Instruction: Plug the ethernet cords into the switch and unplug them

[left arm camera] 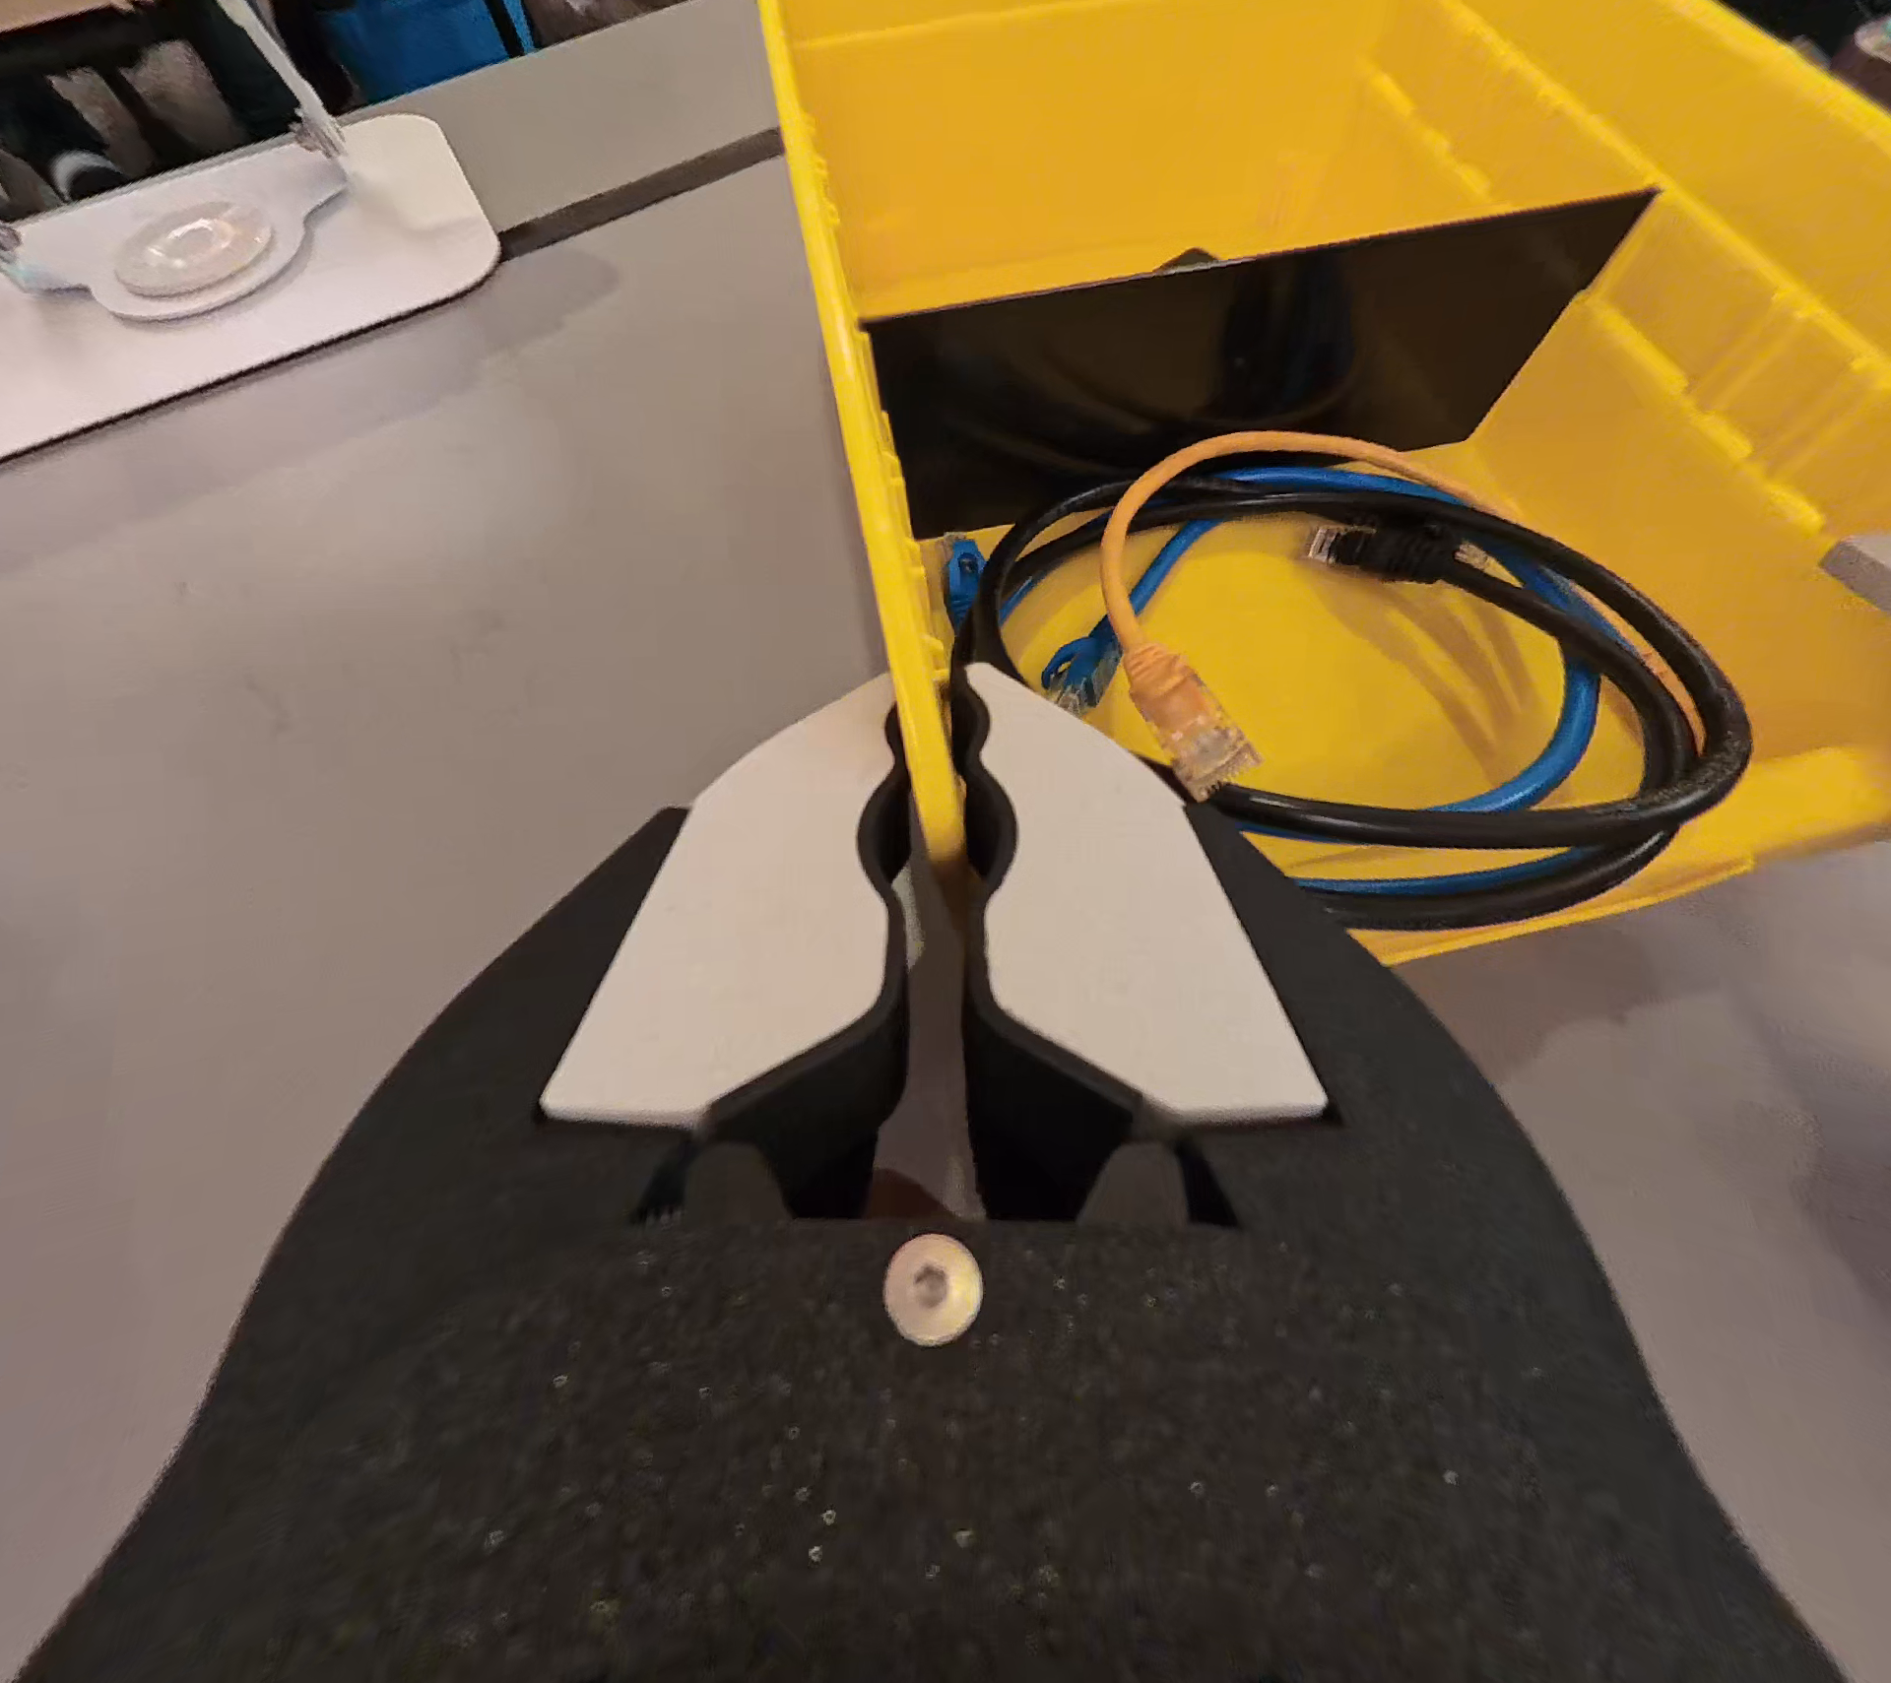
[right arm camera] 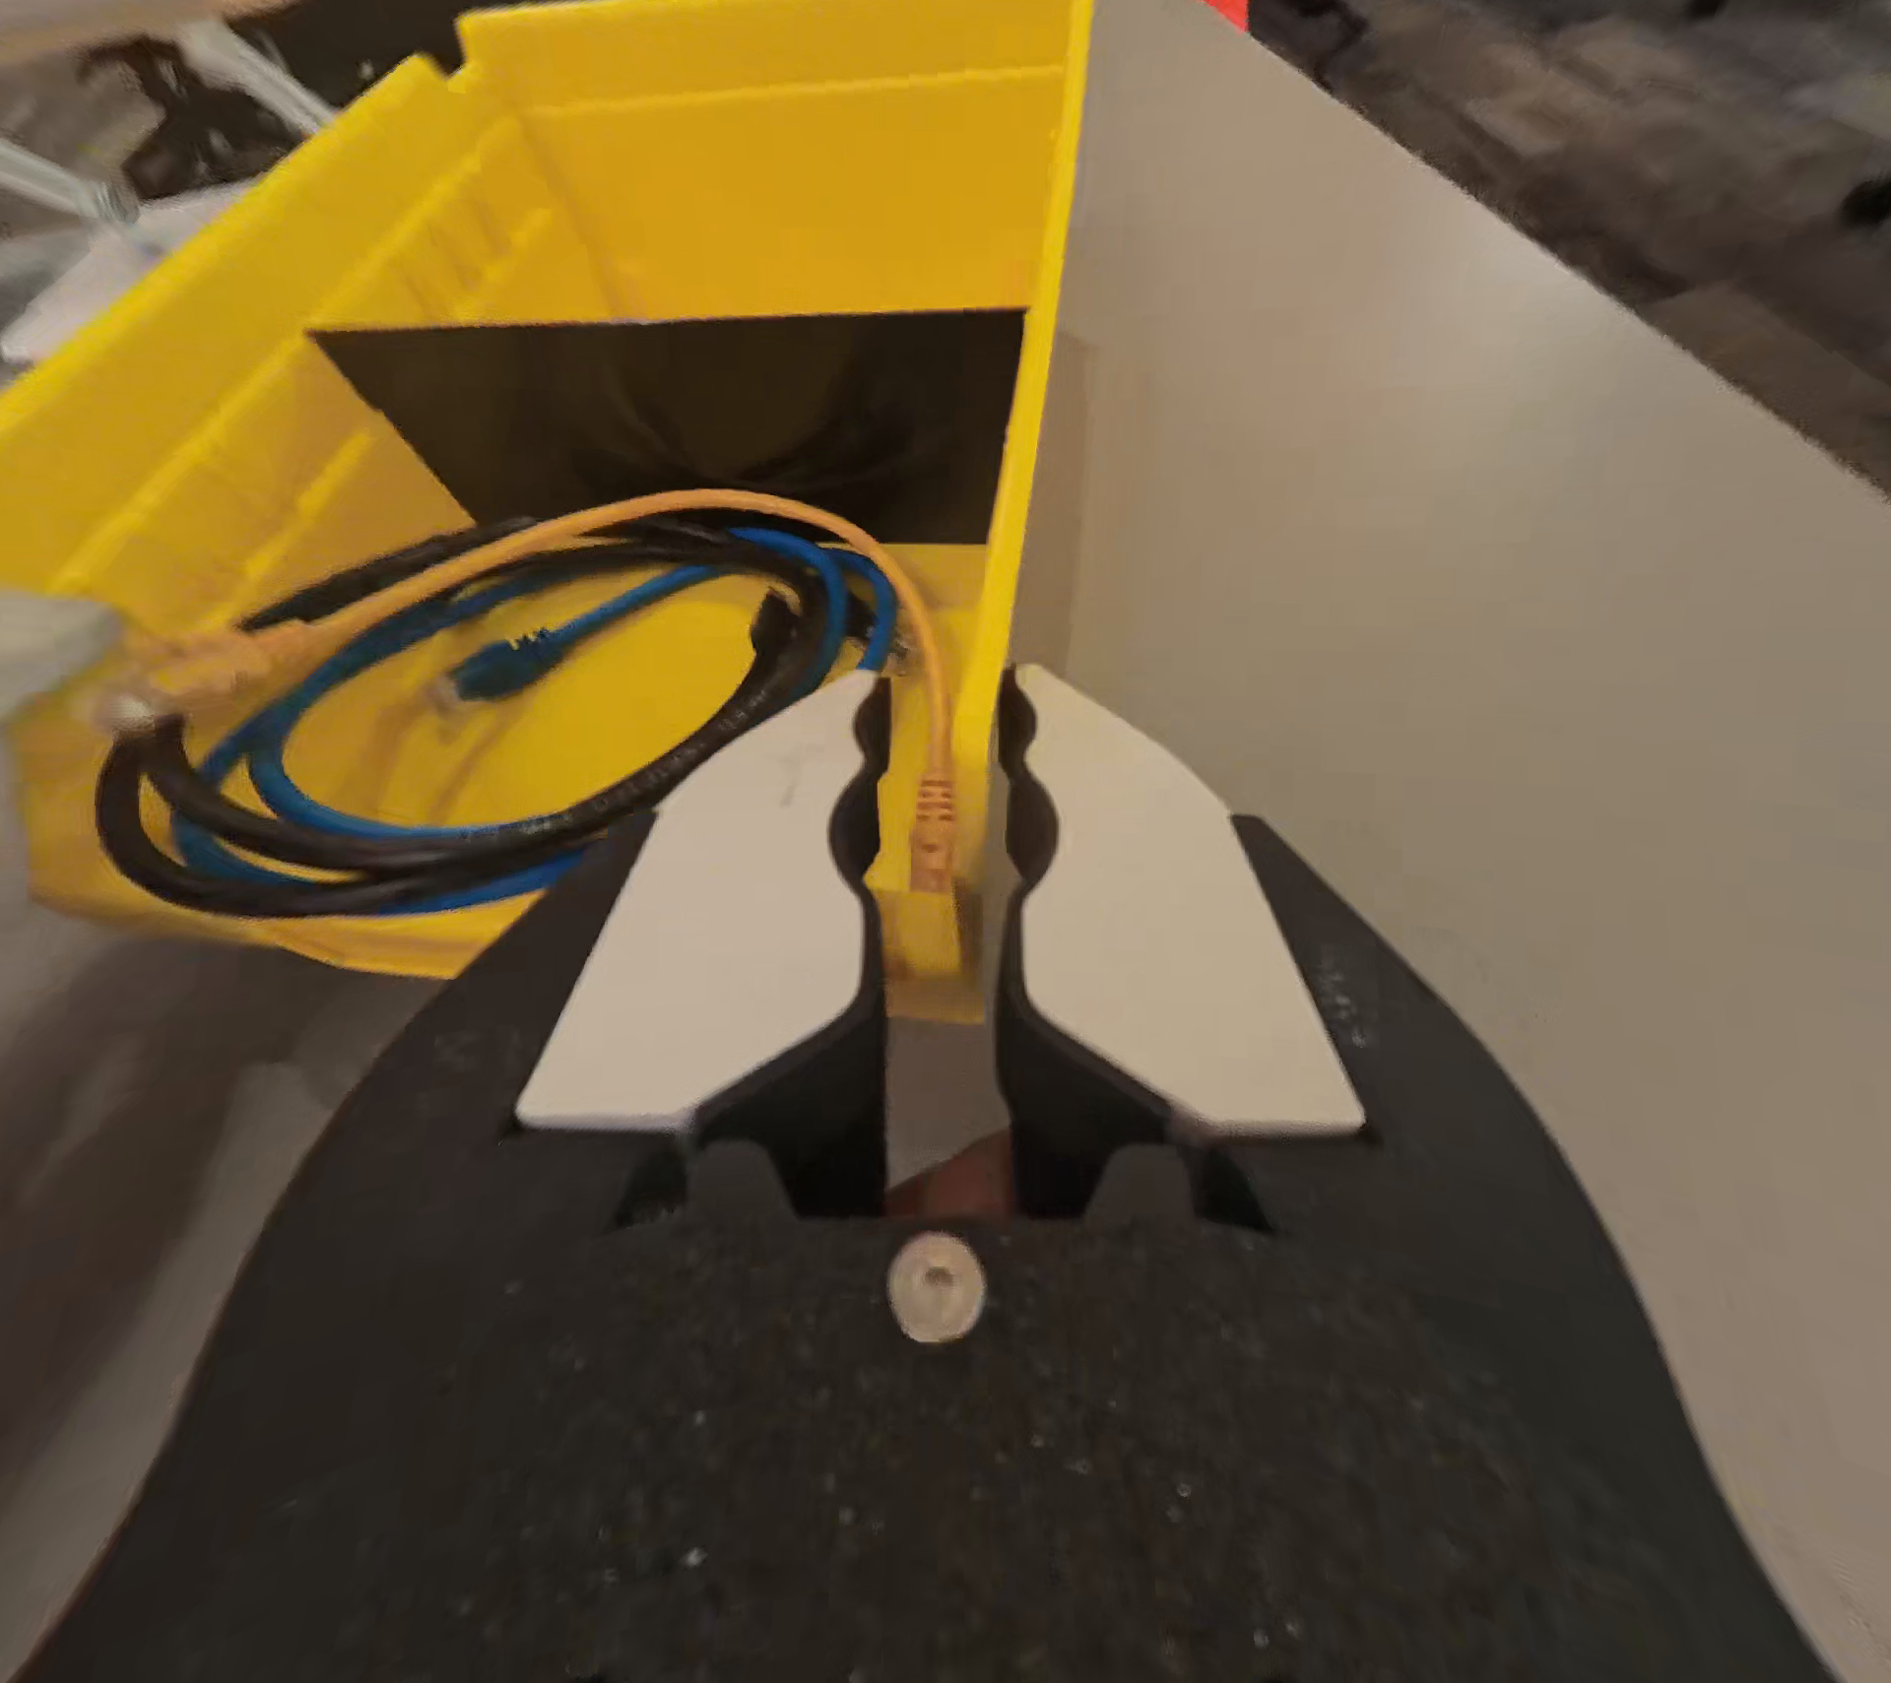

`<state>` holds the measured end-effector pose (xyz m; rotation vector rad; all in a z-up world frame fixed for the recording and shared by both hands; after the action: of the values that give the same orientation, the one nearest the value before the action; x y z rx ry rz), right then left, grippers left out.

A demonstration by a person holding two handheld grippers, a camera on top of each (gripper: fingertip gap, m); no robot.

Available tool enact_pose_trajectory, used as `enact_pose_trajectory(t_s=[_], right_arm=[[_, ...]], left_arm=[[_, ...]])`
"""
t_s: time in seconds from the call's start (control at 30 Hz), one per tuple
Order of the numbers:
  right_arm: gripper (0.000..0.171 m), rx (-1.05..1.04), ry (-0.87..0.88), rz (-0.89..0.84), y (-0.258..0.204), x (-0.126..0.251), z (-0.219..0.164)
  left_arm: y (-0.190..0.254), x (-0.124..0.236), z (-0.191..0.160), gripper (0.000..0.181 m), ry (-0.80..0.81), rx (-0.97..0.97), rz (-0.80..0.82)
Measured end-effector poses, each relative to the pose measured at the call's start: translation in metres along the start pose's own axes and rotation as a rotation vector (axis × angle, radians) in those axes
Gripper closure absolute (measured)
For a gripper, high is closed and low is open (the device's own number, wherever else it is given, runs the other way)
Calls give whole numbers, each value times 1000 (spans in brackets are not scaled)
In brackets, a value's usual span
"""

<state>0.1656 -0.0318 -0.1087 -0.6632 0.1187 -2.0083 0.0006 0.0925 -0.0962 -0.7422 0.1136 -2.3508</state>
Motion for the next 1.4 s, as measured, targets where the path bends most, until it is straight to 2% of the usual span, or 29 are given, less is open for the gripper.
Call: enact_pose_trajectory(t_s=[0.07, 0.13, 0.3, 0.47, 0.6, 0.73, 0.83, 0.9, 1.0, 1.1, 1.17, 1.27, 1.33, 1.4], right_arm=[[153, -11, -15, -15, -4, -4, 0], [167, -22, -43, 6, -14, -6, 0], [167, 84, -47, 87, -82, -15, -10], [167, 182, -55, 194, -164, -23, -32], [167, 193, -88, 226, -202, -26, -51], [166, 239, -92, 277, -206, -23, -68], [150, 241, -100, 336, -205, -17, -69], [142, 252, -149, 394, -206, -15, -68], [139, 231, -204, 500, -205, -11, -63], [140, 214, -197, 586, -196, -5, -59], [140, 232, -170, 609, -190, -1, -57], [144, 268, -116, 597, -184, 3, -50], [146, 292, -96, 568, -183, 4, -50], [147, 312, -95, 560, -184, 7, -54]], left_arm=[[-3, 5, -1, 177, 31, 12, 12], [-18, 13, -6, 177, 44, 75, 34], [-73, 50, -24, 177, 52, 94, 174], [-135, 96, -58, 177, 35, 122, 319], [-163, 112, -90, 175, -14, 149, 296], [-162, 114, -119, 172, -46, 153, 251], [-150, 118, -115, 151, -20, 146, 230], [-149, 130, -106, 145, 14, 206, 238], [-151, 169, -98, 144, 139, 293, 226], [-161, 227, -106, 146, 256, 276, 296], [-178, 266, -127, 149, 273, 251, 393], [-223, 303, -191, 149, 155, 266, 557], [-255, 313, -233, 154, 68, 366, 608], [-280, 312, -253, 153, 33, 432, 584]])
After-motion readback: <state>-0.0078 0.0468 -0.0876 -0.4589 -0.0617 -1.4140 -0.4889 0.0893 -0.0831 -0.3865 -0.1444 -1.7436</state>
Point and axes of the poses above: each gripper's, where its closed fingertips meet, x back along the fingers, z out of its top, y = z × x across the jaws, the point moved 6 cm from there along x, back along the fingers, and after that the axes turned 14 degrees about -x, right-handed, at the moved point
